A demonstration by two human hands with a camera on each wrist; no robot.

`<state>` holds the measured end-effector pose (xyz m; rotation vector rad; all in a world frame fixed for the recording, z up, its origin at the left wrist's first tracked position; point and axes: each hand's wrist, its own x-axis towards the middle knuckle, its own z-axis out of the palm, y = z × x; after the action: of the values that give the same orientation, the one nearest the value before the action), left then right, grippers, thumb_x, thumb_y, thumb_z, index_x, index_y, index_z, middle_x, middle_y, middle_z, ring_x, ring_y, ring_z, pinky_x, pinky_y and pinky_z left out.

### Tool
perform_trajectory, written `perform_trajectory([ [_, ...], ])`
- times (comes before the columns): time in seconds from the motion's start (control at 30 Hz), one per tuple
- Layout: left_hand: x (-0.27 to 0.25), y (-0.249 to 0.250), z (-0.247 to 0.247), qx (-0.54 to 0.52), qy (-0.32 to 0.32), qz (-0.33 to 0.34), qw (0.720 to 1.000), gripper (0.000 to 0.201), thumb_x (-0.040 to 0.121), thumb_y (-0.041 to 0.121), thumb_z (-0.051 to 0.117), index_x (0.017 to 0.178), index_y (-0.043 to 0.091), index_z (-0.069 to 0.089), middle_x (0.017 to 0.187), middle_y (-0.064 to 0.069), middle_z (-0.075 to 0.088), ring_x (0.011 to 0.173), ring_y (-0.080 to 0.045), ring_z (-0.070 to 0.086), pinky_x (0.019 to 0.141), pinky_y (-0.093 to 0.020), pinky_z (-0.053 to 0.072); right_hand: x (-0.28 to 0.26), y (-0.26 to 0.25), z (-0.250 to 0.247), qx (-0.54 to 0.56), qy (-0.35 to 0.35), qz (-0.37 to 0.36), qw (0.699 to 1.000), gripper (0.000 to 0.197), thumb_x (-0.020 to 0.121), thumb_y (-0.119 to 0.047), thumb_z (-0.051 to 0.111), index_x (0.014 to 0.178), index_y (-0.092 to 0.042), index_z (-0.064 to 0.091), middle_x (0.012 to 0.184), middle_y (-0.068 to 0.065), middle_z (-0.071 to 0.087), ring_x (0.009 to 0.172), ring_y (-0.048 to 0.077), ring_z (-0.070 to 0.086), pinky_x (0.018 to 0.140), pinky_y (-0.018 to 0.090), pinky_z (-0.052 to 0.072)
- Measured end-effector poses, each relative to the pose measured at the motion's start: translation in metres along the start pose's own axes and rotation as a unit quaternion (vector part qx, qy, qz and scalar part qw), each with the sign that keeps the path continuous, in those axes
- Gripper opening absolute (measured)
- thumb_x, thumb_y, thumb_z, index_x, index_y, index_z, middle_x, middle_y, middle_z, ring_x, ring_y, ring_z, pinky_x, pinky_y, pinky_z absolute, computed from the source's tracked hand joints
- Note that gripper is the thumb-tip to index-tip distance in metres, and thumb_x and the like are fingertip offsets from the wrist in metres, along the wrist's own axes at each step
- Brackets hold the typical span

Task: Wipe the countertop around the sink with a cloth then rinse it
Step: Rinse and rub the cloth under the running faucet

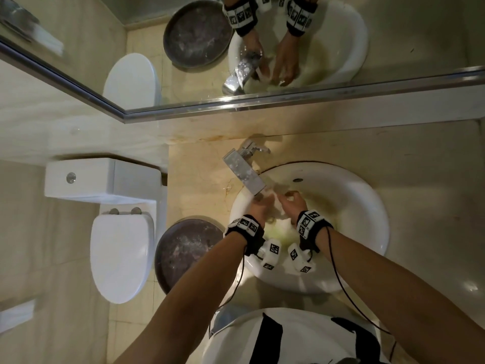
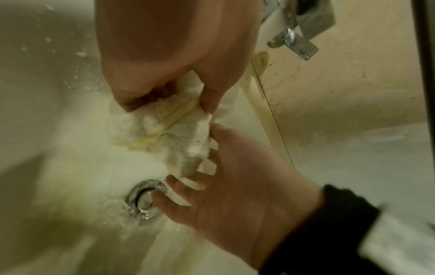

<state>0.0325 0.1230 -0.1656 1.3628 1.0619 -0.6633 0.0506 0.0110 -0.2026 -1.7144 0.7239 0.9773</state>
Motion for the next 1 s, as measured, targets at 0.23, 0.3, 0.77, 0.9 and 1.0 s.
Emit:
perform_trajectory([
  [0.23,-0.008,-0.013,-0.004,0.016,-0.015,-0.015,1.0,0.022,0.092,0.021,0.064,0.114,0.016,0.066,0.105,0.003,0.067,0.104,-0.019,0.055,0.091,-0.035,0.041,-0.005,0.001,-0.013,0.178,-0.079,0.189,0.962,0.051,0.093,-0.067,0.046,0.112,-0.02,0.052,0.113,0.015,0.057,0.099,0.033,0.063,0.083,0.047,0.058],
  [0.3,-0.006,-0.014,-0.006,0.013,-0.045,-0.063,0.997,0.033,0.095,0.03,0.06,0.126,0.018,0.061,0.119,0.002,0.061,0.118,-0.024,0.049,0.105,-0.045,0.033,-0.003,-0.002,-0.013,0.211,-0.092,0.171,0.958,0.046,0.092,-0.058,0.059,0.115,-0.018,0.054,0.109,0.02,0.058,0.102,0.036,0.063,0.082,0.048,0.059],
  [0.77,0.024,-0.023,0.006,0.033,-0.034,-0.029,0.998,0.031,0.094,-0.003,0.056,0.123,0.005,0.057,0.093,0.005,0.056,0.078,0.0,0.054,0.057,-0.008,0.046,0.012,0.039,-0.007,-0.063,0.075,0.017,0.995,0.07,0.08,-0.074,0.054,0.13,-0.027,0.043,0.118,0.005,0.059,0.095,0.028,0.064,0.081,0.042,0.058],
  [0.9,0.027,-0.025,0.017,0.184,0.014,0.059,0.981,0.036,0.087,-0.01,0.05,0.114,0.008,0.065,0.114,-0.014,0.065,0.106,-0.033,0.062,0.082,-0.036,0.052,0.015,0.057,-0.005,-0.2,0.049,-0.071,0.976,0.078,0.085,-0.052,0.067,0.149,-0.028,0.028,0.135,0.013,0.045,0.114,0.033,0.056,0.096,0.043,0.051],
  [1.0,0.022,-0.021,0.016,0.326,-0.032,0.147,0.933,0.04,0.087,-0.011,0.046,0.125,-0.003,0.055,0.127,-0.02,0.057,0.119,-0.036,0.055,0.099,-0.039,0.047,0.03,0.064,-0.013,-0.323,0.03,-0.122,0.938,0.076,0.092,-0.05,0.061,0.154,-0.03,0.022,0.143,0.017,0.039,0.119,0.037,0.054,0.096,0.045,0.05],
])
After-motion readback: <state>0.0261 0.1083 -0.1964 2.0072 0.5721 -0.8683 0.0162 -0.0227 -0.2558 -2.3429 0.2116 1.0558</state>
